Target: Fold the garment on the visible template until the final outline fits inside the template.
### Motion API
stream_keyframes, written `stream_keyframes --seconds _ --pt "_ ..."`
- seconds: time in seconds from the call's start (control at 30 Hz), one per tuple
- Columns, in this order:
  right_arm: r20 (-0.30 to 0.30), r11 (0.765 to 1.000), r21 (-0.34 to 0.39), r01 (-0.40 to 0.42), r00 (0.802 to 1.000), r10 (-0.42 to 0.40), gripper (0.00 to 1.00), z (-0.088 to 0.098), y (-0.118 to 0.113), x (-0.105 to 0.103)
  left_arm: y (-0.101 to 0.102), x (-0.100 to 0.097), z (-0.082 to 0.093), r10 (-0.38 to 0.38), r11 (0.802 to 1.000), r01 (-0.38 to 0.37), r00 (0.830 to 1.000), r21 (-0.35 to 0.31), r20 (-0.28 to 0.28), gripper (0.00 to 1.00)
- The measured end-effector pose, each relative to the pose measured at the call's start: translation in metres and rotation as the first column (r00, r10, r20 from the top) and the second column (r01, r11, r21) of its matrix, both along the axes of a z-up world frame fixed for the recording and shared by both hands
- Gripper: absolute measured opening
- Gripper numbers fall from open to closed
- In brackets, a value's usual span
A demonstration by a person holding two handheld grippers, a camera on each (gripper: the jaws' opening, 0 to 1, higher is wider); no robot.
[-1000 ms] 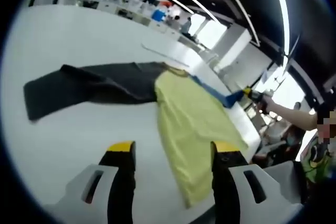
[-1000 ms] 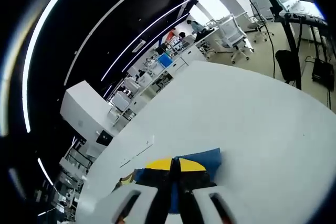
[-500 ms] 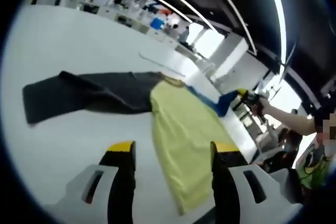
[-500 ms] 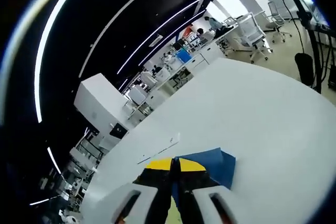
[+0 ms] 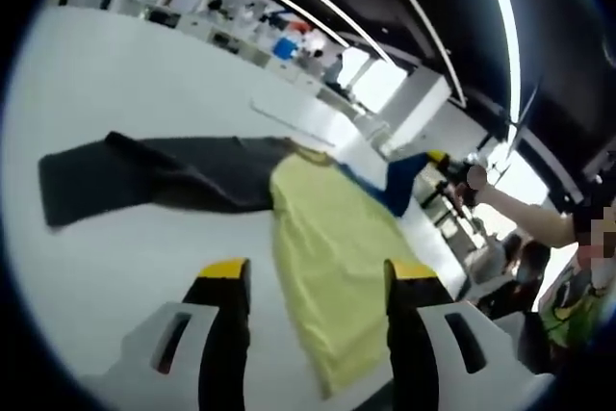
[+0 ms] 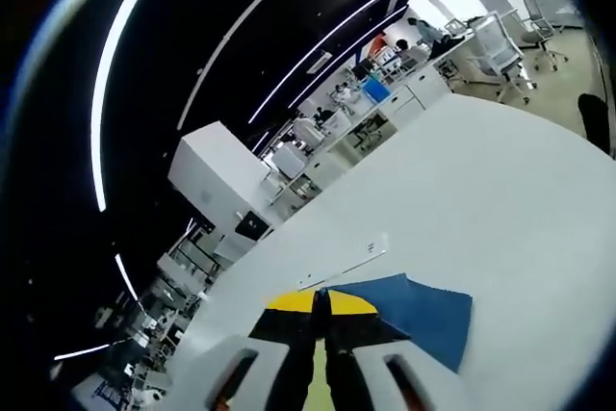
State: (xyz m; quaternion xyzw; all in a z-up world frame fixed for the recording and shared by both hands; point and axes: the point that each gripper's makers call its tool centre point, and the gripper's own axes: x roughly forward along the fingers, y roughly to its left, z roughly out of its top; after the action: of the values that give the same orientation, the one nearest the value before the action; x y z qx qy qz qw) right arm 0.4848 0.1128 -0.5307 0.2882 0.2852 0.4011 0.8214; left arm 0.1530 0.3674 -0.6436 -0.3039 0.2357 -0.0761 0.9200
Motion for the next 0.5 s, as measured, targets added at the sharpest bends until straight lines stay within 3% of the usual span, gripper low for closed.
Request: stream_keyframes --seconds 0.5 --pt "-0.010 0.988 0.075 -0.135 0.991 0.136 0.00 0.009 0.064 -0.019 -0.001 0.000 0.002 0.004 1.000 -0.003 1.000 -0.013 0.007 0.51"
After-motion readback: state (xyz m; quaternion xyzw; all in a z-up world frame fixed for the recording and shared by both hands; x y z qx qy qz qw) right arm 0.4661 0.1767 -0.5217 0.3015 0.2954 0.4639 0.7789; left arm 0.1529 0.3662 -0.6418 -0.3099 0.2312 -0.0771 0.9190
